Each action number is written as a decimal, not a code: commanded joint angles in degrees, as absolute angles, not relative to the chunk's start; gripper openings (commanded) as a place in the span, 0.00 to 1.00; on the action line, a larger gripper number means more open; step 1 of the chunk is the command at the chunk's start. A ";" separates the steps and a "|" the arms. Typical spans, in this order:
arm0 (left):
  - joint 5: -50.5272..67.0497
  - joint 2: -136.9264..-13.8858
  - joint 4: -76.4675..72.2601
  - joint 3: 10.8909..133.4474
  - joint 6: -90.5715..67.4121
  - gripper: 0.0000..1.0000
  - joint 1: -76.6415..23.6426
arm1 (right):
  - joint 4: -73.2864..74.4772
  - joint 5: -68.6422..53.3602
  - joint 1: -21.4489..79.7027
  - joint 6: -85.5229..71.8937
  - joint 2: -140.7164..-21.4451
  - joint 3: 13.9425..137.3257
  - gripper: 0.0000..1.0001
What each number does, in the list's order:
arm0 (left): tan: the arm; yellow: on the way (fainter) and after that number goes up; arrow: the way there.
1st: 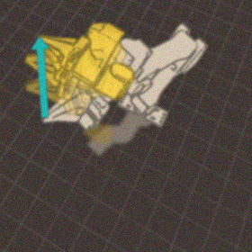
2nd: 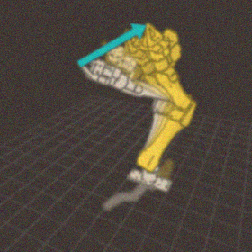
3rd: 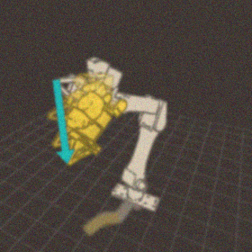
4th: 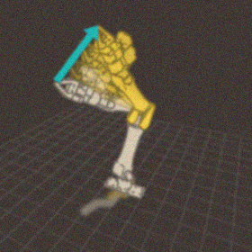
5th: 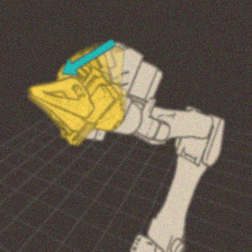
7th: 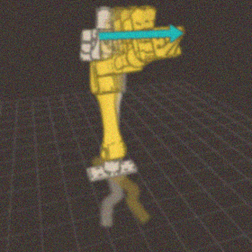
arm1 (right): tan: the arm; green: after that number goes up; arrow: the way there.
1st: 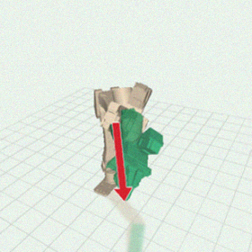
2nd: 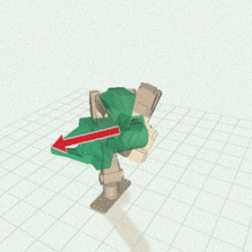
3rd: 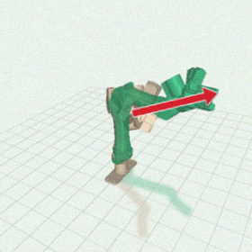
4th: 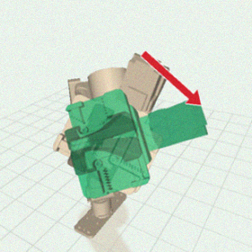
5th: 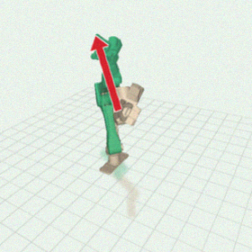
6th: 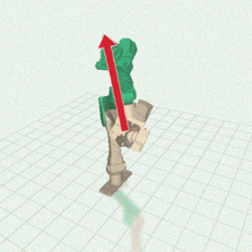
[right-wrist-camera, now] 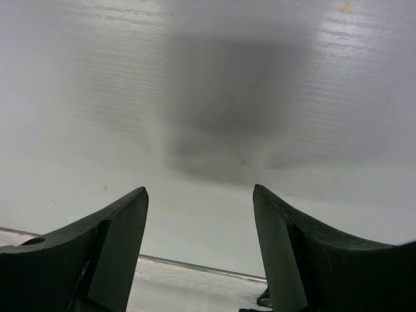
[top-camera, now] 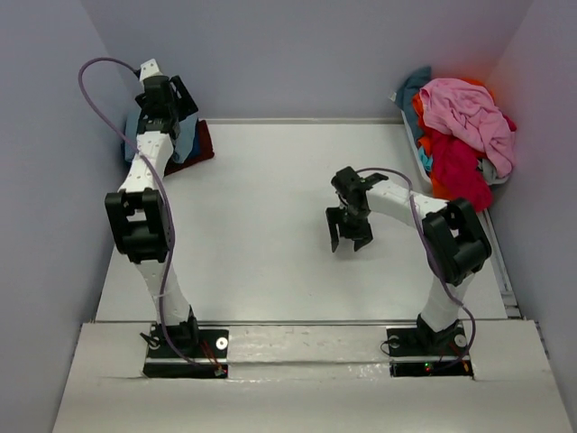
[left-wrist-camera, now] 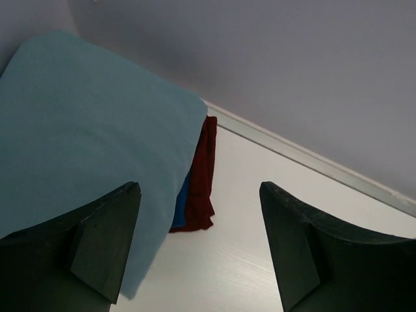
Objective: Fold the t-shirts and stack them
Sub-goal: Put the neatly folded tshirt into the corner of the board with the left arm
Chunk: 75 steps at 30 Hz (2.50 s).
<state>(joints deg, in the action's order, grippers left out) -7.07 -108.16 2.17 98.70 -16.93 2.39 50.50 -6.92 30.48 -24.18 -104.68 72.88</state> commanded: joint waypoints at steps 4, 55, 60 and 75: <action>-8.52 -124.00 11.07 119.25 -19.68 0.84 4.39 | 51.59 -5.63 31.11 -22.85 -101.87 71.72 0.71; 1.40 -136.59 26.19 128.32 -31.82 0.83 10.72 | 52.64 -7.12 31.11 -24.26 -103.71 75.32 0.71; 0.53 -131.93 21.63 120.77 -30.68 0.84 10.20 | 53.17 -7.12 31.11 -24.52 -103.53 76.72 0.71; 2.37 -141.77 15.20 134.65 -29.27 0.91 11.24 | 56.95 -6.42 31.11 -25.48 -100.02 77.34 0.71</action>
<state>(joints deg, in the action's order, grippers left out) 1.69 -142.78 19.73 136.18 -30.26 10.66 54.72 -6.92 30.48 -24.43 -104.14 75.70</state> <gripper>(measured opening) 0.905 0.710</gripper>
